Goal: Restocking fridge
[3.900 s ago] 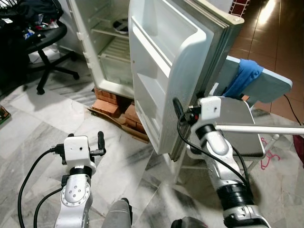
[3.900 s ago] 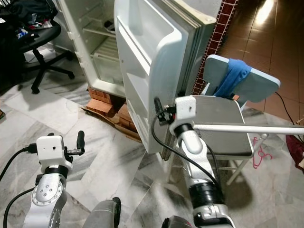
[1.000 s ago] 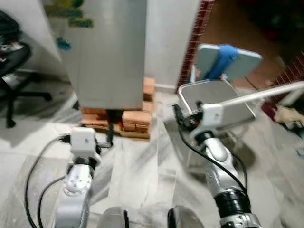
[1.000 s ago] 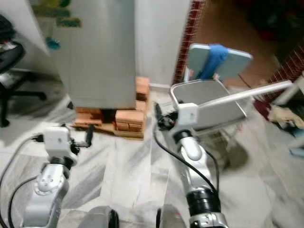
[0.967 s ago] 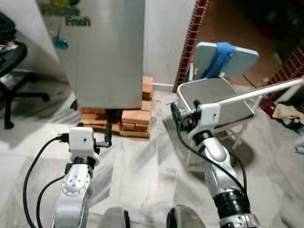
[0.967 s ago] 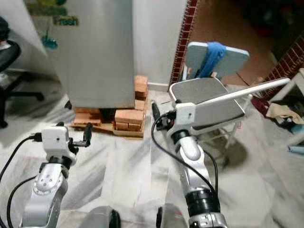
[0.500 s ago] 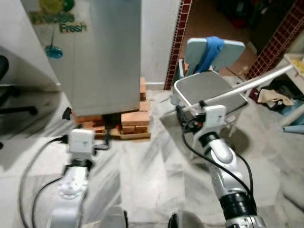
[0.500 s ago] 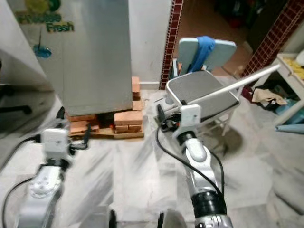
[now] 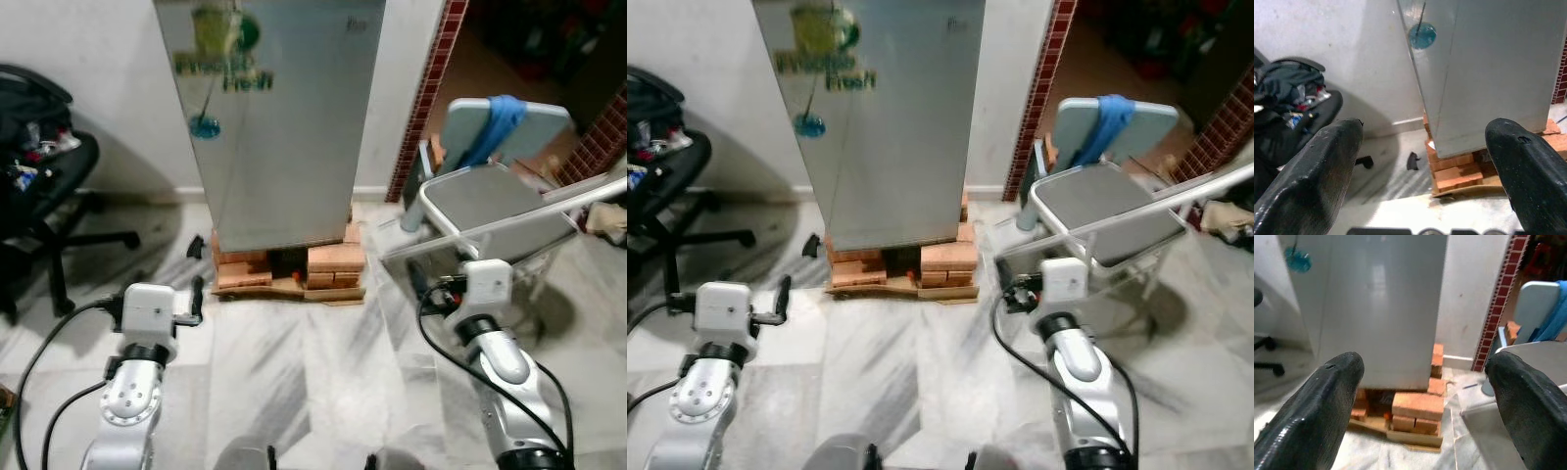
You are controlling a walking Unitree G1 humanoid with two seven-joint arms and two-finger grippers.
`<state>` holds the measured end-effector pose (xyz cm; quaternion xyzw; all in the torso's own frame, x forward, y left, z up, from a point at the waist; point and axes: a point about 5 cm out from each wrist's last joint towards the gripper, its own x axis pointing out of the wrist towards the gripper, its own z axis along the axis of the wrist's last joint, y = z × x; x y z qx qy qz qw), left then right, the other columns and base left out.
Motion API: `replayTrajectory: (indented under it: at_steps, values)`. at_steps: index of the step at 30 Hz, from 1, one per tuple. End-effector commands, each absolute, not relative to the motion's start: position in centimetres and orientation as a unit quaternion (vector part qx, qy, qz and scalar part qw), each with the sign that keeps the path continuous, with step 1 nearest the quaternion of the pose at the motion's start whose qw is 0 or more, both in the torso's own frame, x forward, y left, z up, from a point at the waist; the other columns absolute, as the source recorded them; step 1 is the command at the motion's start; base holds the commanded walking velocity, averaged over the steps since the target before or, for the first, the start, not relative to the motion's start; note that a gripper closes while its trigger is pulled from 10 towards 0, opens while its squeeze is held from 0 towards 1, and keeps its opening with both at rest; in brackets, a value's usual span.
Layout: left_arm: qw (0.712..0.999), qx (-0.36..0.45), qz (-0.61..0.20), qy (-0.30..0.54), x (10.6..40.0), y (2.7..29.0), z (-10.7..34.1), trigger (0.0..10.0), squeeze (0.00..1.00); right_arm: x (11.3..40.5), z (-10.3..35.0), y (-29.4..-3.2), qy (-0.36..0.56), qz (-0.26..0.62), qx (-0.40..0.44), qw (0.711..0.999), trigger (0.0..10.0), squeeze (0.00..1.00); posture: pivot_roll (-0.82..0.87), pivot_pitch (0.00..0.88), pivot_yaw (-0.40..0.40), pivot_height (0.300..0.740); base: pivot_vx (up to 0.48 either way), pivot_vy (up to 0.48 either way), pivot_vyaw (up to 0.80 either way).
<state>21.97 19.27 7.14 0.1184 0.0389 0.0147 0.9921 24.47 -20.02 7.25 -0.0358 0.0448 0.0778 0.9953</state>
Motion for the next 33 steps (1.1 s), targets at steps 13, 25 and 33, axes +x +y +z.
replayTrajectory:
  at_steps: [13,25,33]
  values:
    - [0.996,0.074,0.000,0.058,21.2,17.8,6.5,10.0,0.00,25.4,6.3,-19.4,0.032,-0.077,-0.004,0.996,10.0,0.00,0.07,0.058,0.009,0.740,0.000,0.273,0.00]
    - [0.996,0.077,-0.023,0.030,23.0,16.7,7.4,10.0,0.00,26.7,6.2,-18.1,0.034,-0.044,-0.007,0.998,10.0,0.00,0.07,0.046,-0.001,0.740,0.000,0.480,0.00]
    - [0.996,0.080,0.010,0.023,22.4,17.7,7.9,10.0,0.00,26.2,6.9,-18.6,0.030,-0.051,-0.004,0.998,10.0,0.00,0.09,0.075,-0.018,0.740,0.000,0.420,0.00]
